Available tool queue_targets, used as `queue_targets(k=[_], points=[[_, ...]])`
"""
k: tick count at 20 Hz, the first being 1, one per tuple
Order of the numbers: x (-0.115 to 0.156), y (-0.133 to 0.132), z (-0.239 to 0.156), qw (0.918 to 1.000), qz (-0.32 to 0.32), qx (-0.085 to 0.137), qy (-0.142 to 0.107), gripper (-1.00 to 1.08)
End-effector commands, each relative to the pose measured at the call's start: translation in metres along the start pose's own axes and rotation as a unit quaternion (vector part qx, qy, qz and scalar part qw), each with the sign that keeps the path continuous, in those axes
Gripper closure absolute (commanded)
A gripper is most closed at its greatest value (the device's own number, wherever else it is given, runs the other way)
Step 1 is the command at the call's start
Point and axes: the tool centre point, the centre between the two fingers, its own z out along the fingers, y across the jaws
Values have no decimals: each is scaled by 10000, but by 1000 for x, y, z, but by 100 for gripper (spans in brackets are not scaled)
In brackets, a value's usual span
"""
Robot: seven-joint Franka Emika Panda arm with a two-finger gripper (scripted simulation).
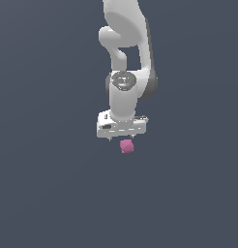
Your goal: Pick up the object and move it to a goal position.
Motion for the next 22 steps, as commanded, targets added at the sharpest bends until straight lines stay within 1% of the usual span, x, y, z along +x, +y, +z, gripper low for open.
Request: queue_targets(k=[1, 4, 7, 13, 22], points=[[-2, -14, 18, 9997, -249, 34, -33, -92], [-5, -26, 31, 9990, -438, 64, -58, -92], [-6, -31, 37, 9986, -524, 79, -68, -92], [-6, -30, 41, 9987, -503, 77, -73, -92], [-8, -32, 81, 9986, -527, 81, -70, -92]])
